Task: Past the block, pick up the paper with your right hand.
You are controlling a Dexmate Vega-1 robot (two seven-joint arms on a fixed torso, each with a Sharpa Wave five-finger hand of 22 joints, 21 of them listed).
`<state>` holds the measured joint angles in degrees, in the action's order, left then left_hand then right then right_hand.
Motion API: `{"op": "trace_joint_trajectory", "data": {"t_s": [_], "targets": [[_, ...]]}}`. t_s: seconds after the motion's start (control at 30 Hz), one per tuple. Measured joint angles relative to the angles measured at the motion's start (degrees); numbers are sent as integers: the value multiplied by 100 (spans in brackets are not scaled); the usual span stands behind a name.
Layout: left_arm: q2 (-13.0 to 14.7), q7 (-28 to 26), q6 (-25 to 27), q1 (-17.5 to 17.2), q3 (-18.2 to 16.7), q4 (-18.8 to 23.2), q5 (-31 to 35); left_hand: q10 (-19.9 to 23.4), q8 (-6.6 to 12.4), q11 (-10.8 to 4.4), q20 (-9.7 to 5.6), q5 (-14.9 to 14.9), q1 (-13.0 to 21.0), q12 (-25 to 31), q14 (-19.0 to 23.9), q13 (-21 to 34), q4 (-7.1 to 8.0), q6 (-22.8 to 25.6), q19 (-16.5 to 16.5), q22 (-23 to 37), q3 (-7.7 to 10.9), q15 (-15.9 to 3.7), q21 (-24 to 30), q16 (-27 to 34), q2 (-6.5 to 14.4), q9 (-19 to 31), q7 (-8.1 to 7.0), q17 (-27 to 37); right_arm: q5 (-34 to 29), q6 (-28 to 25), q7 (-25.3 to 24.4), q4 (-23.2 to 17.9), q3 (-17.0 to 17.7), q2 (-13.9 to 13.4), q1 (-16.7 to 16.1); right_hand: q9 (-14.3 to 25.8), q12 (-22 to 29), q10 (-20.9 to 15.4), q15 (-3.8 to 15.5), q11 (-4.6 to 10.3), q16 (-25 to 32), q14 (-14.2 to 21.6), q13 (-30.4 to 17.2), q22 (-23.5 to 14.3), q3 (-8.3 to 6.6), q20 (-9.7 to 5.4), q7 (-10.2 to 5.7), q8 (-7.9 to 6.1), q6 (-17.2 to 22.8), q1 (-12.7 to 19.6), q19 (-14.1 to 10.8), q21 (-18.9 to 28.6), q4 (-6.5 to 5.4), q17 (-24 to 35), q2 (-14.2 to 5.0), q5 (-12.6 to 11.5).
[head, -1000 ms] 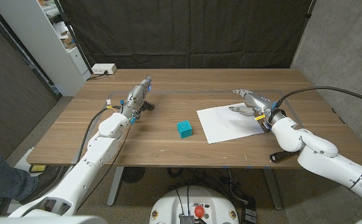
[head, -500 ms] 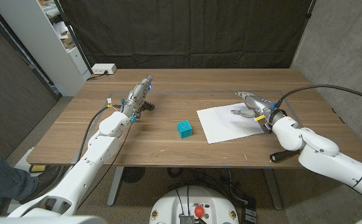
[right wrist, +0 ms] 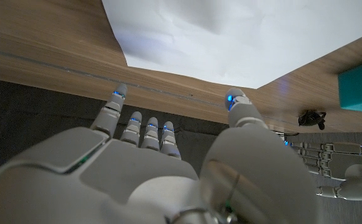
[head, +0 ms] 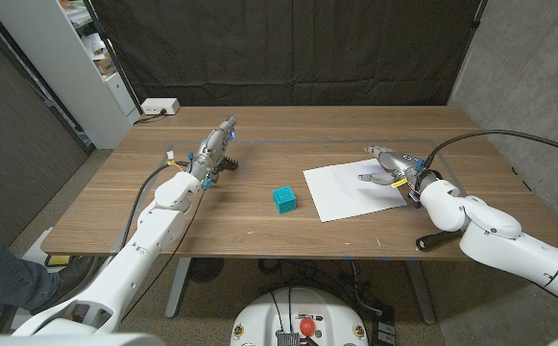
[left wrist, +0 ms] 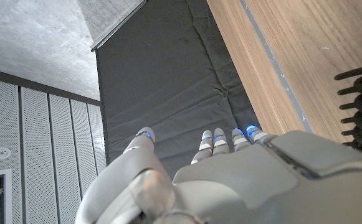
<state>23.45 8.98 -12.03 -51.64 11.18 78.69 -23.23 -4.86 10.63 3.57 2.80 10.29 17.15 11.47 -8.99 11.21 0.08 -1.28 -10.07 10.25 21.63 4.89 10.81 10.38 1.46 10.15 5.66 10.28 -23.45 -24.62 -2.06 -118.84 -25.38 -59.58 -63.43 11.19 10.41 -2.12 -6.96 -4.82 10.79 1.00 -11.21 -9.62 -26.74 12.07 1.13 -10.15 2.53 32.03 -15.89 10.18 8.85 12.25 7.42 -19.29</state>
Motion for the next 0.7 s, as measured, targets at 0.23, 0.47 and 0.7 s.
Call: {"op": "trace_joint_trajectory", "data": {"t_s": [0.23, 0.47, 0.7], "targets": [[-39, 22, 0, 51, 34, -97, 6, 0, 0, 0, 0, 0, 0, 0, 0, 0, 0, 7, 0, 0, 0, 0, 0, 0, 0, 0, 7, 0, -27, -241, 251, -62, -139, -77, 128, 0, 0, 0, 0, 0, 0, 0, 0, 0, 25, 23, -20, 0, -20, 10, 42, 0, -25, -16, 13, -34], [-65, 37, 0, 82, 54, -158, 13, 0, 0, 0, 30, 0, 0, 0, 0, 0, 0, 7, 31, 0, 0, 0, 0, 0, 0, 0, 7, -1, -30, -359, 354, -88, -219, -131, 198, 0, 47, -25, -39, 24, 0, -103, 28, 0, 97, -1, -158, -71, 30, -34, 598, -66, -48, -28, 57, -153], [-87, 46, -2, 102, 63, -206, 16, 0, 0, 0, 30, 0, 0, 0, -19, 0, -23, 17, 31, 0, -24, -19, 0, 0, 0, 0, -4, -1, -11, -397, 370, -92, -274, -168, 227, 1, 112, -192, 9, 66, 0, -365, 29, 0, 121, -8, -228, -116, 85, -34, 1325, -88, -72, -28, 57, -214]]}}
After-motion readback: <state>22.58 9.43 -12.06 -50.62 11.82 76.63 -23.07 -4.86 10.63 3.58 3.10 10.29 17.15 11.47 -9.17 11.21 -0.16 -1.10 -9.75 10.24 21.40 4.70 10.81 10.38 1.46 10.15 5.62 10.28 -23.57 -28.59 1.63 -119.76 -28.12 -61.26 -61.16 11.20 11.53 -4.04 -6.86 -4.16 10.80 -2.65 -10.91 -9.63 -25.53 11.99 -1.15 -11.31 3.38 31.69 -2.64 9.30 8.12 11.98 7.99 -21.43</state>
